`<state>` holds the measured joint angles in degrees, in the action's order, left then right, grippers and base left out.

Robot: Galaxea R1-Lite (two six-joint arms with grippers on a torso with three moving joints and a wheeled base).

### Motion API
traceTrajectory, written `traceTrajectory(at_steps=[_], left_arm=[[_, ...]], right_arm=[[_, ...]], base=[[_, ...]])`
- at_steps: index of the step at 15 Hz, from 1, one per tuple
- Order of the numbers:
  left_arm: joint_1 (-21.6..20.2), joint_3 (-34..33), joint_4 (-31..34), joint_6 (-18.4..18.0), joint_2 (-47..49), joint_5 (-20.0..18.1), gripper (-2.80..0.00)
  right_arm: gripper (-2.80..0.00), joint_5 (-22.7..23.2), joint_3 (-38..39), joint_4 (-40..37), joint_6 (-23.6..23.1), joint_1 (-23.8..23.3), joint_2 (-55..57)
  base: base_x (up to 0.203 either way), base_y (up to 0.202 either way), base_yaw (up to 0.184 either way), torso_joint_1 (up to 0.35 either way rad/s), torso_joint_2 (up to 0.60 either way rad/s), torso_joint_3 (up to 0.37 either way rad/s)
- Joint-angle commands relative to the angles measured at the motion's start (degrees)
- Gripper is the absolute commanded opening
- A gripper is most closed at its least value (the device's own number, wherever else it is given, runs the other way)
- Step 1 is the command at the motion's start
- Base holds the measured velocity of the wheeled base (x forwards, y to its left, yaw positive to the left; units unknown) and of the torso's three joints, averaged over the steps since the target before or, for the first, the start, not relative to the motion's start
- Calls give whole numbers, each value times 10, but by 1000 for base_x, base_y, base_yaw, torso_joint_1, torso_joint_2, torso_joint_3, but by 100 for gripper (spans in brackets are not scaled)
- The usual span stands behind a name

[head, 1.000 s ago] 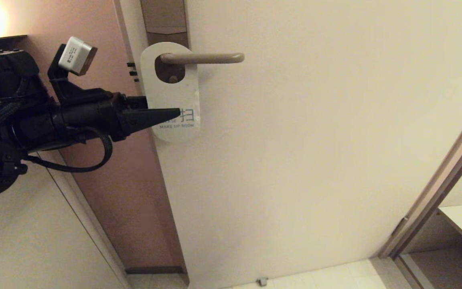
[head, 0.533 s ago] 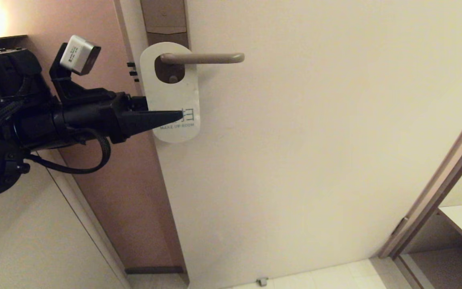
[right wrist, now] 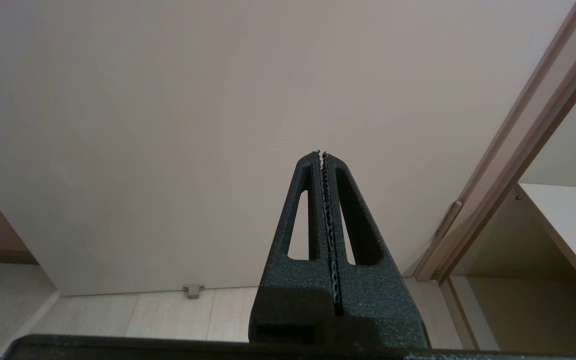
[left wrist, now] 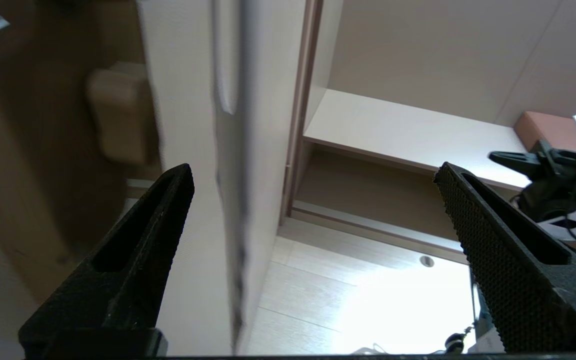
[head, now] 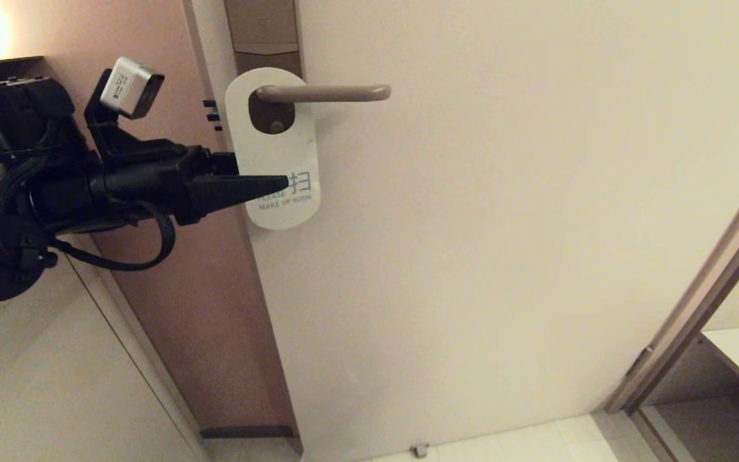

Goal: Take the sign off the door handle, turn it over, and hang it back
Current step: Take down the sign

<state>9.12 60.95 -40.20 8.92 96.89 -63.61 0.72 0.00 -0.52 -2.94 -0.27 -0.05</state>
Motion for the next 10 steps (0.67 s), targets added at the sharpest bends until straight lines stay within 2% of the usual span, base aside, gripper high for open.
traceTrajectory(at_steps=[1, 6, 10], left_arm=[[-3, 15, -2, 0, 17, -3, 0], [-3, 41, -3, -1, 37, -1, 0], [-3, 40, -54, 2, 52, -1, 0]], right_arm=[[-280, 0, 0, 0, -1, 0, 0], [-280, 0, 0, 0, -1, 0, 0], [-280, 0, 0, 0, -1, 0, 0]], base=[[0, 0, 0, 0, 0, 0], [0, 0, 0, 0, 0, 0], [0, 0, 0, 0, 0, 0]])
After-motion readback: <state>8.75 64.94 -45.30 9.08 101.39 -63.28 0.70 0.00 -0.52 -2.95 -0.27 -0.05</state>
